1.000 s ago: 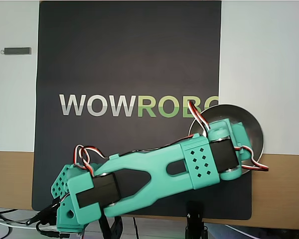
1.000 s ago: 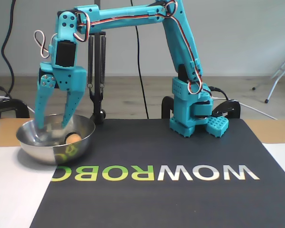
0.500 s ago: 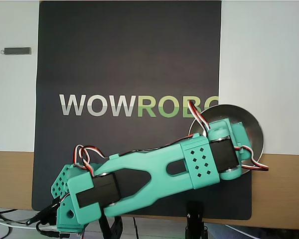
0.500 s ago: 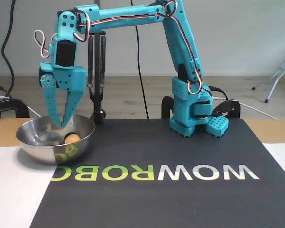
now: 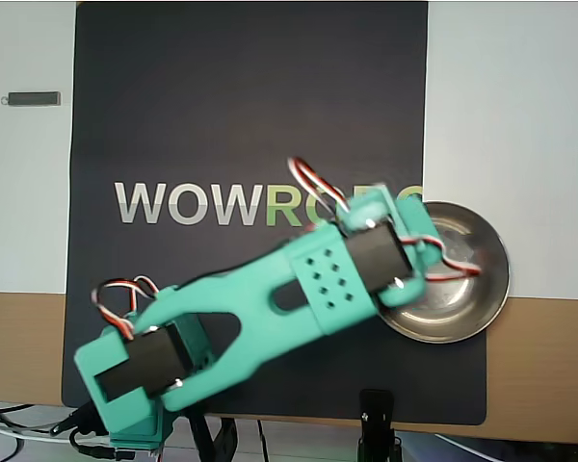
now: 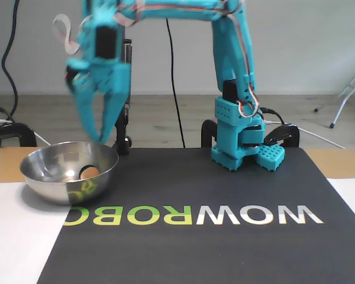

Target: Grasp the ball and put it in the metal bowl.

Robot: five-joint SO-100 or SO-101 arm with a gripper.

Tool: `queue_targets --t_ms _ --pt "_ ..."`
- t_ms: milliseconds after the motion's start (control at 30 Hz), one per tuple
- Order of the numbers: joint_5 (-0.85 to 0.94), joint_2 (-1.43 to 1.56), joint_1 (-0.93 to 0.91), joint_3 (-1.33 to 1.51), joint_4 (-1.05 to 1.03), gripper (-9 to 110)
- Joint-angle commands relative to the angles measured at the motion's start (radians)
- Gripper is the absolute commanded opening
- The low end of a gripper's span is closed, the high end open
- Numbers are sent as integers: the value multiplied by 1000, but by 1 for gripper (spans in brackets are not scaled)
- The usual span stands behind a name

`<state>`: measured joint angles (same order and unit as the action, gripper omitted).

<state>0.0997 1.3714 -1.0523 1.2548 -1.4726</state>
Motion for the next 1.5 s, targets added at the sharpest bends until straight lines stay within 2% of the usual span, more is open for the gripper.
queue_targets --t_ms 0,433,667,867,1467 --pt "-6 117 61 51 -3 0" --pt "-11 341 442 305 -3 0" --pt "-141 367 650 354 66 0" --pt "-173 367 795 413 95 0" --pt "-233 411 1048 446 95 0"
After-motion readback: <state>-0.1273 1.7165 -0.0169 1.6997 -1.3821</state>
